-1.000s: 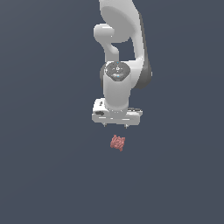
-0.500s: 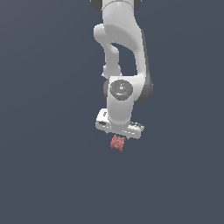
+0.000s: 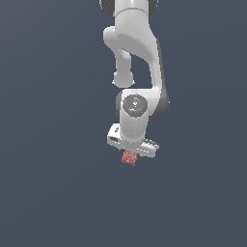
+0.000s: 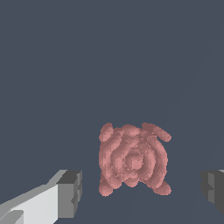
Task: Pick up the object and move it to a goal position.
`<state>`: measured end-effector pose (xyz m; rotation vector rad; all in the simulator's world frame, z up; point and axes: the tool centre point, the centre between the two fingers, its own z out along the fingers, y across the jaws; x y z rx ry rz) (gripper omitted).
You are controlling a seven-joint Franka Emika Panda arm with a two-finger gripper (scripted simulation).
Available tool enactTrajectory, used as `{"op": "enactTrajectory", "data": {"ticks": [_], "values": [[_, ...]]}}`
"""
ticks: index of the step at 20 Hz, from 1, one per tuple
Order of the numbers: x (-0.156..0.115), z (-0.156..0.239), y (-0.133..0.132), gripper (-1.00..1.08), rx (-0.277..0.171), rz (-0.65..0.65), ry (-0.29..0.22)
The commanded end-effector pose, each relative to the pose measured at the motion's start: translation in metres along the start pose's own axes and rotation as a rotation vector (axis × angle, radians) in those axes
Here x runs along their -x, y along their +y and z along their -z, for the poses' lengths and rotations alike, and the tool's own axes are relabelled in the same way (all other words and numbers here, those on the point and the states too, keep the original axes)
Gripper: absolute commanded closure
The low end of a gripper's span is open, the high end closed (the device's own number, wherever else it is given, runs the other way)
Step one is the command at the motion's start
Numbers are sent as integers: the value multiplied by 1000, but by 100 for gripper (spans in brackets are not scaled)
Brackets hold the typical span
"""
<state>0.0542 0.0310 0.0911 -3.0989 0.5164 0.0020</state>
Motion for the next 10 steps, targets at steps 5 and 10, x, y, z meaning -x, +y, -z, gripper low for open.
{"op": "enactTrajectory", "data": {"ticks": [5, 10], "values": [[0, -13, 0, -92, 0, -2, 1], [1, -40, 0, -92, 0, -3, 1]]}}
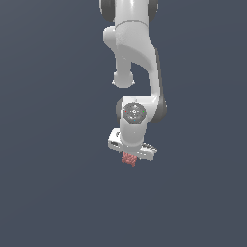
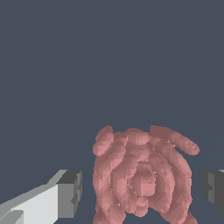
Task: Pick up the object and move it to a goal position.
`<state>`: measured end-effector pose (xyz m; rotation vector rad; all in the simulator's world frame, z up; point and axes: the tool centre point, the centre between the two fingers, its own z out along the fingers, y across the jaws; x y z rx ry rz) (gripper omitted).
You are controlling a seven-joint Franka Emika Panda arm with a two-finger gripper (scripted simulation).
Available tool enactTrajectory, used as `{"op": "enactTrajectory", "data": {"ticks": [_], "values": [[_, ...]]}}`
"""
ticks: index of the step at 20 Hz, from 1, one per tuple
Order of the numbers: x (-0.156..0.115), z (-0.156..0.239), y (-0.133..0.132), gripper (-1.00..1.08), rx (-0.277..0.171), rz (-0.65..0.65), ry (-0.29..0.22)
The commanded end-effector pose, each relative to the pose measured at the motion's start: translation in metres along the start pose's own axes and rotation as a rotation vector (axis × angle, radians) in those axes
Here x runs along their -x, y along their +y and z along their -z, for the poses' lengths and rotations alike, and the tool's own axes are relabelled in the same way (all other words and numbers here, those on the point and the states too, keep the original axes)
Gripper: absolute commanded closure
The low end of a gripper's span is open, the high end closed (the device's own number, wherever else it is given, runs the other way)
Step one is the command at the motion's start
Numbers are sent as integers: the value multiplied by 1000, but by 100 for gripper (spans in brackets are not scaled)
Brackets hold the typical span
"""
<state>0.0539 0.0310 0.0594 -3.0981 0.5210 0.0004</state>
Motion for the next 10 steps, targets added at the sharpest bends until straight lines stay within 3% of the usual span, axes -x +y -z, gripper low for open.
{"op": "enactTrajectory", "data": {"ticks": [1, 7, 8, 10], "values": [[0, -12, 0, -92, 0, -1, 0], [-1, -19, 0, -92, 0, -2, 0], [-1, -19, 0, 108, 0, -2, 0], [-1, -19, 0, 108, 0, -2, 0]]}}
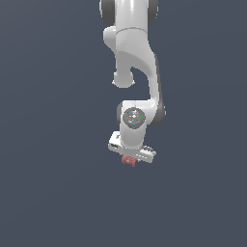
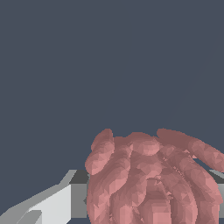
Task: Pick up the object and move it to a goal position.
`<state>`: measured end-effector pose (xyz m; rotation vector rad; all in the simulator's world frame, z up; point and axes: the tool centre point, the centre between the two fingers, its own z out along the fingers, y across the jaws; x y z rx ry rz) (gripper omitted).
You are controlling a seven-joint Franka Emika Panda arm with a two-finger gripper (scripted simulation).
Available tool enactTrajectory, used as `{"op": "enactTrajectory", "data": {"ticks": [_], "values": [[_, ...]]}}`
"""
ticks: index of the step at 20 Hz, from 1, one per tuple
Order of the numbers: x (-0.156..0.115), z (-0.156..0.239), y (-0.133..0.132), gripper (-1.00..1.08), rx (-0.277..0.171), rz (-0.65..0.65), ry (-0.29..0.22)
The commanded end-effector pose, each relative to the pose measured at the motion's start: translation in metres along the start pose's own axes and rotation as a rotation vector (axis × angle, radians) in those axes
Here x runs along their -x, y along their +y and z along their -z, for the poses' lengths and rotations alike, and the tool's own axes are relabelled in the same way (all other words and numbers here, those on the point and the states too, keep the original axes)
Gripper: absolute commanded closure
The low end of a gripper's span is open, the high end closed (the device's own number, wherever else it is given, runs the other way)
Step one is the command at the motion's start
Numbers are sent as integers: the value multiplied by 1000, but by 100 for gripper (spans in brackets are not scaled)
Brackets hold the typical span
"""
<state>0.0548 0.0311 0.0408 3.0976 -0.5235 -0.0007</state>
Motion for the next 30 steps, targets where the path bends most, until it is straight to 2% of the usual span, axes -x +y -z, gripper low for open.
{"op": "enactTrajectory", "data": {"ticks": [1, 11, 17, 23, 30], "values": [[0, 0, 0, 108, 0, 0, 0], [0, 2, 2, 108, 0, 0, 0], [1, 19, 15, 108, 0, 0, 0], [2, 53, 45, 108, -1, 0, 0], [5, 118, 98, 108, -2, -1, 0]]}}
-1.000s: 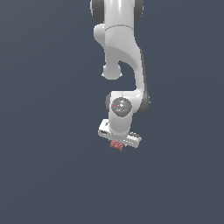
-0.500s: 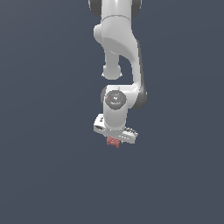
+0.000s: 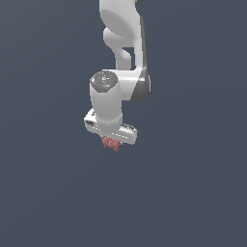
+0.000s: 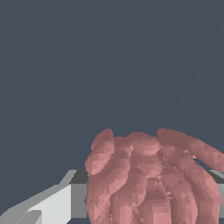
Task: Pick up the object and move it to a goal position.
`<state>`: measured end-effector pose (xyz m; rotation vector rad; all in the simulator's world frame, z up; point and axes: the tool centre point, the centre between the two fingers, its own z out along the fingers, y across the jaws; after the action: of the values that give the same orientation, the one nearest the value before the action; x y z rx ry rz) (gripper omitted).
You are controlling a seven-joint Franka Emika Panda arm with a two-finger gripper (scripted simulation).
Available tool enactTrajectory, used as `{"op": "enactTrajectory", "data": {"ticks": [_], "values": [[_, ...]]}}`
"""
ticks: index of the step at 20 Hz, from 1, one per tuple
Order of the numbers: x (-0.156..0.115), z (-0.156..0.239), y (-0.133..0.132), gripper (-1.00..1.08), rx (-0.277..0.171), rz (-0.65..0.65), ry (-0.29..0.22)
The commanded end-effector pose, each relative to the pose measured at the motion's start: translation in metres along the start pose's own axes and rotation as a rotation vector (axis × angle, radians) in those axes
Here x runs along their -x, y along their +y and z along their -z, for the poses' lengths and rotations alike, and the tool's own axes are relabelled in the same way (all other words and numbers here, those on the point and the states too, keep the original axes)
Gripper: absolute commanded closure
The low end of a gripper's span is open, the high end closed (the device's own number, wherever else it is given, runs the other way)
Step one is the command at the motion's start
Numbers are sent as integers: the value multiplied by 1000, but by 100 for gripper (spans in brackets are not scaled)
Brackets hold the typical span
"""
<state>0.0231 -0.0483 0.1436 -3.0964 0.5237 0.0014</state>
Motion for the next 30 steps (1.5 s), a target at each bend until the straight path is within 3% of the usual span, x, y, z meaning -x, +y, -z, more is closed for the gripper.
{"op": "enactTrajectory", "data": {"ticks": [1, 19, 30], "values": [[1, 25, 21, 108, -1, -1, 0], [2, 197, 160, 108, -1, -1, 1], [-1, 241, 195, 108, 1, 0, 1]]}}
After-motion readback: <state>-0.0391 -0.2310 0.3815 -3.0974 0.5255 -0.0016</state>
